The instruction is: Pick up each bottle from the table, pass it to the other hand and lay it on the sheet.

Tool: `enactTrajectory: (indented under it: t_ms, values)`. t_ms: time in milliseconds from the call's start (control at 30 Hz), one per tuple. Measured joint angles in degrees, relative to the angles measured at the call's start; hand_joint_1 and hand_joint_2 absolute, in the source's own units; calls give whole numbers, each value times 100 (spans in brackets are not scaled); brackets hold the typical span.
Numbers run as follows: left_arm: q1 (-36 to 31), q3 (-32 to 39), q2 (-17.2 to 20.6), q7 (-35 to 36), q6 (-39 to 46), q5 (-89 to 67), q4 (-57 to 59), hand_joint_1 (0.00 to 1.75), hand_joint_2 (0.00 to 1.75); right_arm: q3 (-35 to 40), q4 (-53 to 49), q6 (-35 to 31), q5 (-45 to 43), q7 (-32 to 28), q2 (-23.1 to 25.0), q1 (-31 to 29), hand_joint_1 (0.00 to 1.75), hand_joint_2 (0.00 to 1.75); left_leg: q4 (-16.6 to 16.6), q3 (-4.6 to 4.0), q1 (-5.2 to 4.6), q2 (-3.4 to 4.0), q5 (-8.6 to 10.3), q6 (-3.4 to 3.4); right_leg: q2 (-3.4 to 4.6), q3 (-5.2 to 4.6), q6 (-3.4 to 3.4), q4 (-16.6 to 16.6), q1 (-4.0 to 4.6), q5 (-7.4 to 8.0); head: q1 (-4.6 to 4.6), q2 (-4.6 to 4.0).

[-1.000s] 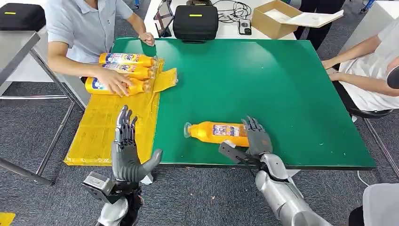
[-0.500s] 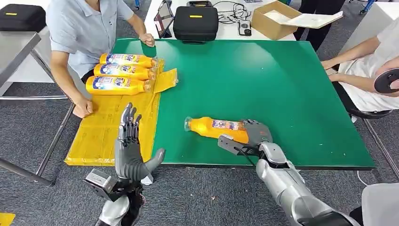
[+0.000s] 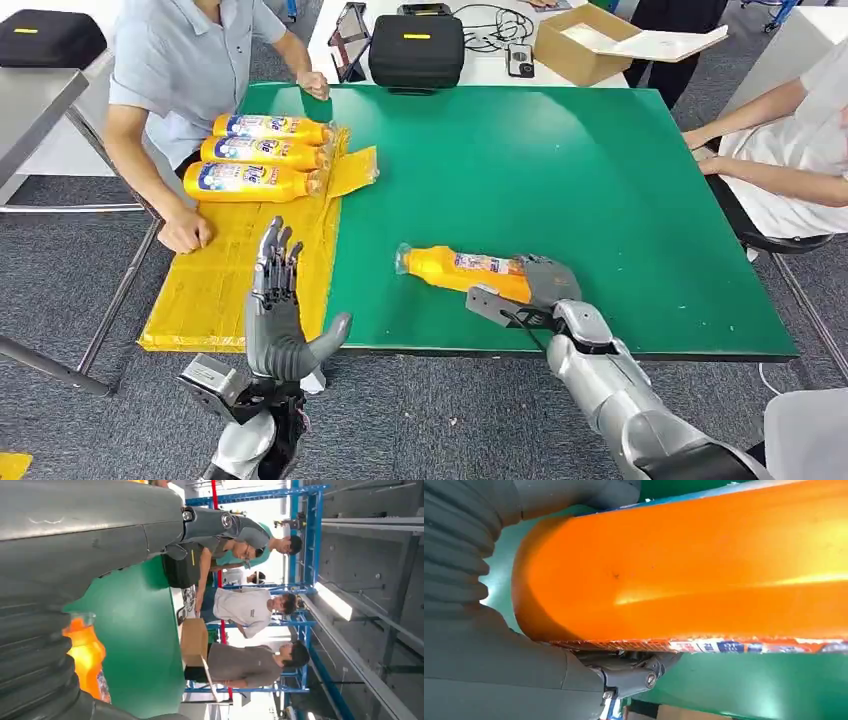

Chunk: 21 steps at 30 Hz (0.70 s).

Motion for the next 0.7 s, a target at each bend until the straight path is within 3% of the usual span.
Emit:
enactTrajectory:
  t_ms: [267,467,700]
  values:
    - [150,118,0,22,365,24,-48,0,175,-350,-208,-295,-903,-745,147,326,175,175,-2,13,3,9,-4,0,10,6,-1,-1,6,0,0,0]
    - [272,387,-89,127,776,61,41,0,175,-778,-1256,-581,-1920,-1127,293,1114,175,175,-2,-3,7,3,-2,-2,5,-3,-1,0,13,0,-2,0]
    - [358,559,-151,162,937,148,114,0,175,-1018,-2294,-784,-2333,-1284,336,1730,175,175,-2,-34,3,3,-2,-1,4,-33,0,0,2,0,0,0]
